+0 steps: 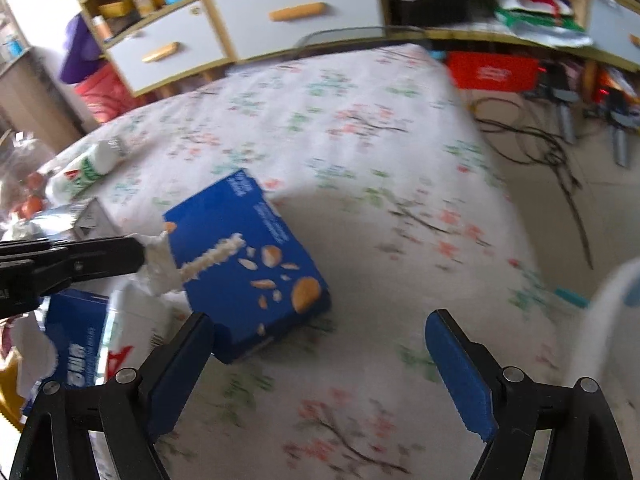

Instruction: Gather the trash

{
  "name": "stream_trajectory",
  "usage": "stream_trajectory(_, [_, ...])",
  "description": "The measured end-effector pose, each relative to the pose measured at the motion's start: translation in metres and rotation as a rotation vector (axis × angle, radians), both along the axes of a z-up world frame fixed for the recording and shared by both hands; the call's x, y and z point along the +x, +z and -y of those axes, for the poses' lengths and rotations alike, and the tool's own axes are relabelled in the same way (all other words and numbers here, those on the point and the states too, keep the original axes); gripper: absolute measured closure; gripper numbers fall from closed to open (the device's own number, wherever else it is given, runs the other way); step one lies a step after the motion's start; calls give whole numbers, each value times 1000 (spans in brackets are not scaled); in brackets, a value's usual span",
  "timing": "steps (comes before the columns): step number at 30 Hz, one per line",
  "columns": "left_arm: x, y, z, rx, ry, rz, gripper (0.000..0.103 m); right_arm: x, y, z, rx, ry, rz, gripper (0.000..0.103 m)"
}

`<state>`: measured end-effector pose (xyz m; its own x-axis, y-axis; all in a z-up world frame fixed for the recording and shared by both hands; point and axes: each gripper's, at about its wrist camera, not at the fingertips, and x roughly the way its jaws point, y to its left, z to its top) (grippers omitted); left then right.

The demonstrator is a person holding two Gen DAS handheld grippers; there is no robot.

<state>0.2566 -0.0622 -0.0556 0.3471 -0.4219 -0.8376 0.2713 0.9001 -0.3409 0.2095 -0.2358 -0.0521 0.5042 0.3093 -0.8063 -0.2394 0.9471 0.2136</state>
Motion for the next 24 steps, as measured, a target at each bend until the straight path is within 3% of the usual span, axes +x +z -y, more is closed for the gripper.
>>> stream_trajectory(9, [4, -8, -10, 28, 17, -16, 100, 6, -14, -35, -54, 113, 25, 14])
stream_trajectory(12, [6, -10, -10, 33, 25, -21, 100, 8, -14, -35, -26, 125, 38, 23])
stream_trajectory(14, [7, -12, -10, 38, 28, -23, 101, 9, -13, -34, 5, 138, 32, 35])
stream_trajectory(24, [4, -3, -19, 29, 62, -8, 101, 7, -4, -13, -48, 45, 46, 37])
